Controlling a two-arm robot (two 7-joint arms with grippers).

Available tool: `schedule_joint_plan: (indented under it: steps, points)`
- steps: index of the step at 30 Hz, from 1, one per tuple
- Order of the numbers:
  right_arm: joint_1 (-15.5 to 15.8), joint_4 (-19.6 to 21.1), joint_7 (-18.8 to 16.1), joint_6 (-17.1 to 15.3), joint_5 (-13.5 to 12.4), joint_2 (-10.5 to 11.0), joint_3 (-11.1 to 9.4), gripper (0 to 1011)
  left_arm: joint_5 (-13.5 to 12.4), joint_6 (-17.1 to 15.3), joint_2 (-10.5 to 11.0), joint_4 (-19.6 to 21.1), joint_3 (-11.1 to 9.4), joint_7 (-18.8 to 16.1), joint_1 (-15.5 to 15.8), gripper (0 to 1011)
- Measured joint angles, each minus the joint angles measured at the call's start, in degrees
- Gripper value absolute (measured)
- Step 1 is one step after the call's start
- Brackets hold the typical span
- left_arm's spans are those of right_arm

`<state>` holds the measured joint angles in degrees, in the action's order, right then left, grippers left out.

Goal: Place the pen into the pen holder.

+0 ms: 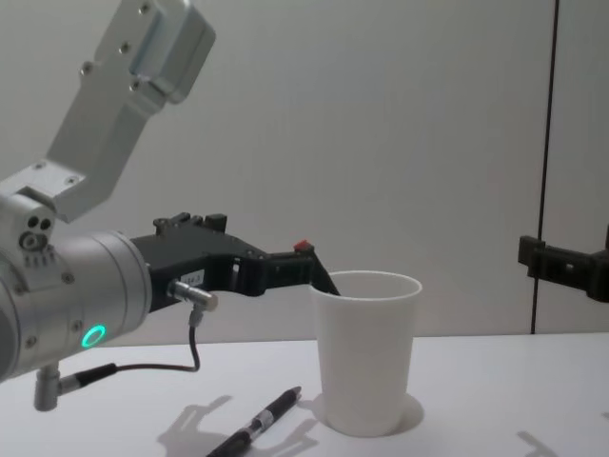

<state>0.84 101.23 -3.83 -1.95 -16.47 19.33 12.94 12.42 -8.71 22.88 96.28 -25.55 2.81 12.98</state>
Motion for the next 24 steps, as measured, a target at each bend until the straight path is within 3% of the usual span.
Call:
schedule_joint_plan:
  steps: [10, 24]
  points:
    - [0.0, 0.0, 0.0, 0.0, 0.0, 0.0, 0.0, 1001, 0.83, -6.56, 1.18, 4.34, 0.61, -2.31, -1.59, 1001]
    - [0.0, -0.01, 0.0, -0.01, 0.0, 0.0, 0.0, 1001, 2.92, -8.68, 1.26, 5.77, 0.63, -4.35, -3.82, 1001]
